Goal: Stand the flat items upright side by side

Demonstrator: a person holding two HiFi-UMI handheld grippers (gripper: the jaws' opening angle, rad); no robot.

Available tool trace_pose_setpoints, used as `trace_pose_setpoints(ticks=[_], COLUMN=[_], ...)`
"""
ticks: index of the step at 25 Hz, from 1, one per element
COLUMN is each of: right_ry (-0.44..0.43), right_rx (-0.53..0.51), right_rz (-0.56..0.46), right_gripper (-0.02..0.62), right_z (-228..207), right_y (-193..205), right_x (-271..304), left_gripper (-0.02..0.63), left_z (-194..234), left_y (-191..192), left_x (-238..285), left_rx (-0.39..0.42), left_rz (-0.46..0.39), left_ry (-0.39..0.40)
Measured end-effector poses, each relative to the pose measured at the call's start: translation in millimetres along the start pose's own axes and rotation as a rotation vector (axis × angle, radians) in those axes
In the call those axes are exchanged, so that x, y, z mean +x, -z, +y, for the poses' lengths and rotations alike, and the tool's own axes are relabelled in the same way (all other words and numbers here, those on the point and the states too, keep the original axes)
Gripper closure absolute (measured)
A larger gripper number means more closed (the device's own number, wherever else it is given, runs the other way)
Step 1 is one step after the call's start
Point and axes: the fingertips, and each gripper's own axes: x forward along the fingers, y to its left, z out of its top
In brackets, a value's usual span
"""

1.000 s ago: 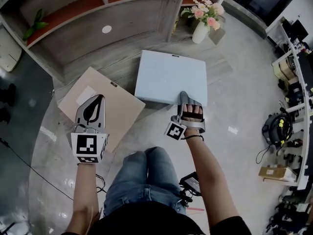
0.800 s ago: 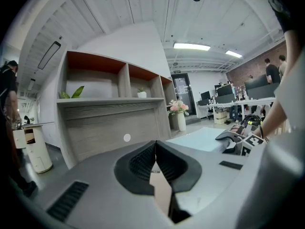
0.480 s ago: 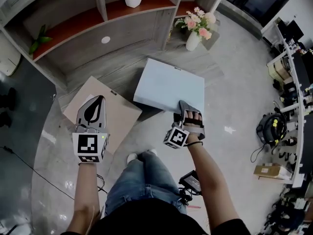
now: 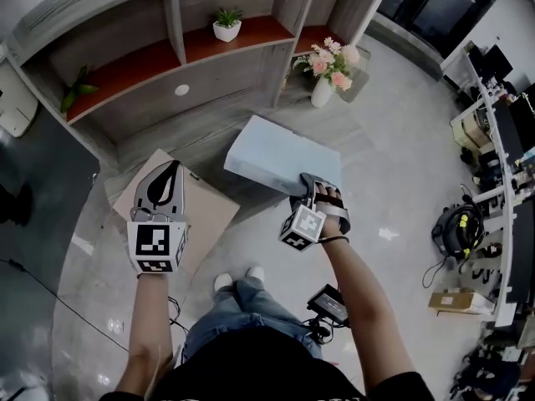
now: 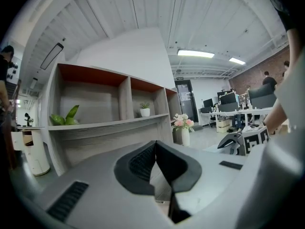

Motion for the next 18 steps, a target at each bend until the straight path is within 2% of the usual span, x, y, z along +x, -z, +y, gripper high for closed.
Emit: trace_pose_setpoints(ticks=[4,11,18], right_ry=[-0.077,-0.266,-0.372], right_rx=[0.060,0.267,0.434], right_rz=[-0.021,-0.087,-0.086], right_gripper=[0.299,0.304,0.304], right_z=[-14.7,-46.5,-72.0], right_y=[-9.2,-37.7,-47.8], right_x=[0.3,-20.6,-27.0], left_gripper=[0.595,0.595,0.595], left_z=[2.4,9.0,21.2], left_y=[-7.1,-14.2,-14.2], left_x=[2.1,-2.3,-11.5], left_rx=[0.002,-0.013,-0.031], left_rz=[-0.014,-0.038,-0.048], left_ry=[-0.006,-0.022,-0.045])
